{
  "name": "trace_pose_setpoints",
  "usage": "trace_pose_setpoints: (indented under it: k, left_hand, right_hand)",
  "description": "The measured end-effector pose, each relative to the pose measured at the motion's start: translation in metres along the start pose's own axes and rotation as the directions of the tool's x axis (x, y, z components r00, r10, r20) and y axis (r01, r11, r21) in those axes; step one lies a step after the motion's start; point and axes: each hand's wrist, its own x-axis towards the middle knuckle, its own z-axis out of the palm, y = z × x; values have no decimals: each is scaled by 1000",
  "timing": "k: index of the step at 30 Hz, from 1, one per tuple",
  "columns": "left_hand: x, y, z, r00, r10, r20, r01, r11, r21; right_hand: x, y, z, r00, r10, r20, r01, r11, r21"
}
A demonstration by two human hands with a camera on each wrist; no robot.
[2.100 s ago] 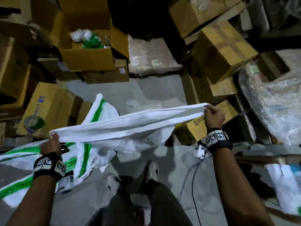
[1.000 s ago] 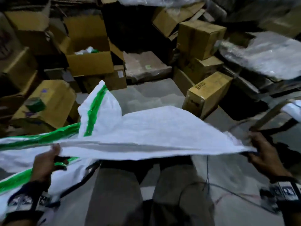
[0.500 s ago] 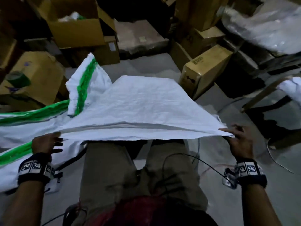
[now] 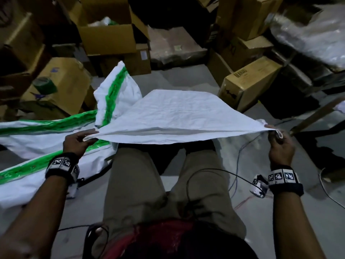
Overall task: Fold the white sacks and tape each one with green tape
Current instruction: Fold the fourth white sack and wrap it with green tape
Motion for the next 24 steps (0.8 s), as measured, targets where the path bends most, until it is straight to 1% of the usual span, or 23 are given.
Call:
trace_pose_setpoints:
  k: [2,5,8,10,12,13,14,15,16,18,20,22,24]
  left_hand:
    - [8,2,2,999,-5,-45,2,998,-59]
    - [21,9,-1,998,-43,-39,34,976,-217]
    - [40,13,-4,995,-89,-44,62,901,-429]
    - [55,20,0,996,-81,-43,49,866,-498]
    - [62,35,10,996,-35,-84,-6,897,-442]
    - [67,40,13,992,-10,-127,-35,937,-348]
    - [68,45,15,985,46,-169,-87,966,-245]
    - [72,44,16,976,93,-196,-126,979,-162]
    - [76,40,17,971,123,-204,-150,981,-123]
    - [77,34,17,969,134,-207,-160,980,-116]
    - [71,21,22,982,84,-167,-107,985,-135]
    - [58,10,27,992,-15,-124,-2,992,-129]
    - [48,-6,34,985,-124,-121,117,991,-69]
  right_hand:
    - [7,-6,3,1000,-10,-29,9,999,-43]
    - [17,-8,4,997,-26,-71,22,998,-52]
    - [22,-10,7,995,-62,-84,63,998,15]
    - [22,-10,4,992,-87,-94,93,994,61]
    - [24,-6,-3,991,-74,-113,78,997,31]
    - [25,-1,-6,990,-59,-125,59,998,-6]
    - [25,2,-8,990,-42,-134,36,998,-50]
    - [24,7,-9,991,-25,-135,14,997,-79]
    - [22,11,-10,991,-6,-134,-9,994,-109]
    - [17,23,-9,989,35,-144,-63,978,-197]
    - [12,36,-7,984,114,-138,-151,941,-304]
    - [5,47,-4,966,227,-125,-258,883,-392]
    - [-4,59,2,953,286,-99,-298,826,-479]
